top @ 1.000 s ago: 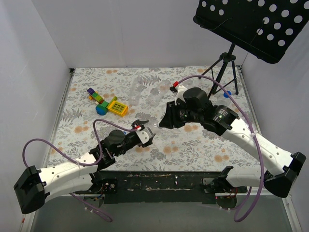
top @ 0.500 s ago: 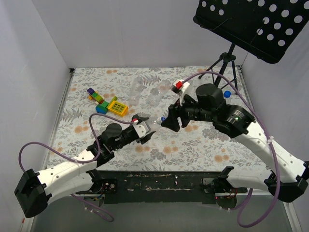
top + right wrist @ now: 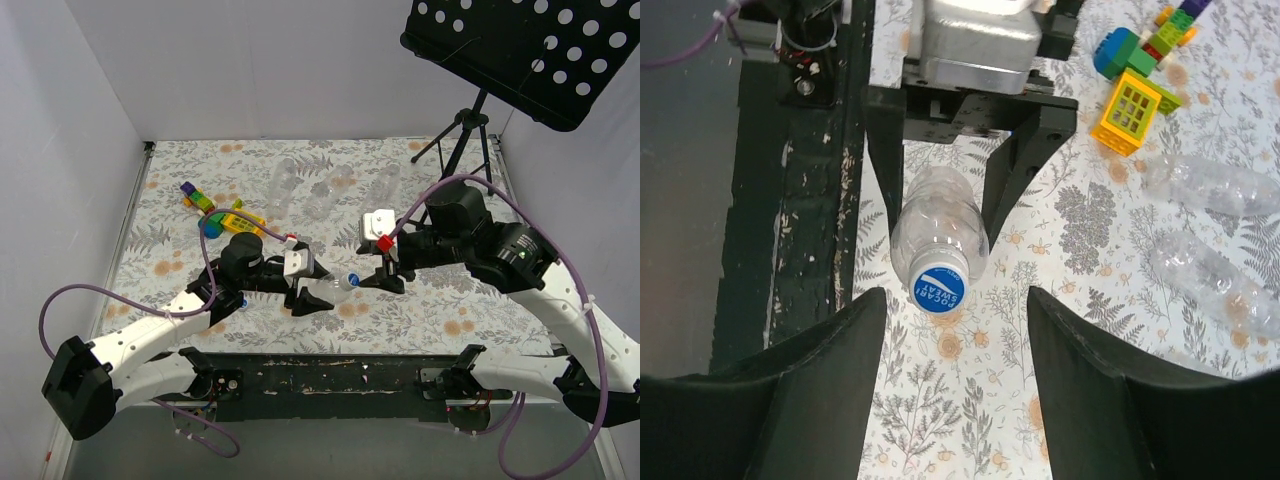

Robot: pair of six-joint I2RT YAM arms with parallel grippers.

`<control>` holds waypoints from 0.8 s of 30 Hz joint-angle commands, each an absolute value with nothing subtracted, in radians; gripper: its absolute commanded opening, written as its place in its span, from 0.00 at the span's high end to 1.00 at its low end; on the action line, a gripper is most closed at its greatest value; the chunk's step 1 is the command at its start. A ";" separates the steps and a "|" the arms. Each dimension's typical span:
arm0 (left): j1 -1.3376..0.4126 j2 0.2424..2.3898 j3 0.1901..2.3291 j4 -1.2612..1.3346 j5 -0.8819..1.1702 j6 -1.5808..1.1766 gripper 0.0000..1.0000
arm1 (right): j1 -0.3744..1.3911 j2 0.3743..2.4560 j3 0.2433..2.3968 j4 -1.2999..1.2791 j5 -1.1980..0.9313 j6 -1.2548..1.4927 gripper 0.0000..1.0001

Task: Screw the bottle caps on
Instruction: Screw the bottle cap onto the plastic bottle.

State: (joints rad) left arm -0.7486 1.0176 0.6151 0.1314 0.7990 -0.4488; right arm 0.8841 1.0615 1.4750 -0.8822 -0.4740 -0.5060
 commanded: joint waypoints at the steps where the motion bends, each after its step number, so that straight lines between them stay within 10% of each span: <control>1: -0.736 1.019 0.661 0.120 0.943 -0.485 0.95 | 0.888 1.081 1.489 -0.943 -0.563 -0.660 0.36; 24: -0.719 1.022 0.663 0.150 0.965 -0.525 0.99 | 0.963 1.150 1.420 -0.916 -0.505 -0.644 0.46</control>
State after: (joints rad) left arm -0.7269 1.0267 0.6235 0.1356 0.9474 -0.5175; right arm 0.9451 1.1488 1.4384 -0.9401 -0.5259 -0.6537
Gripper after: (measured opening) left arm 0.595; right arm 0.560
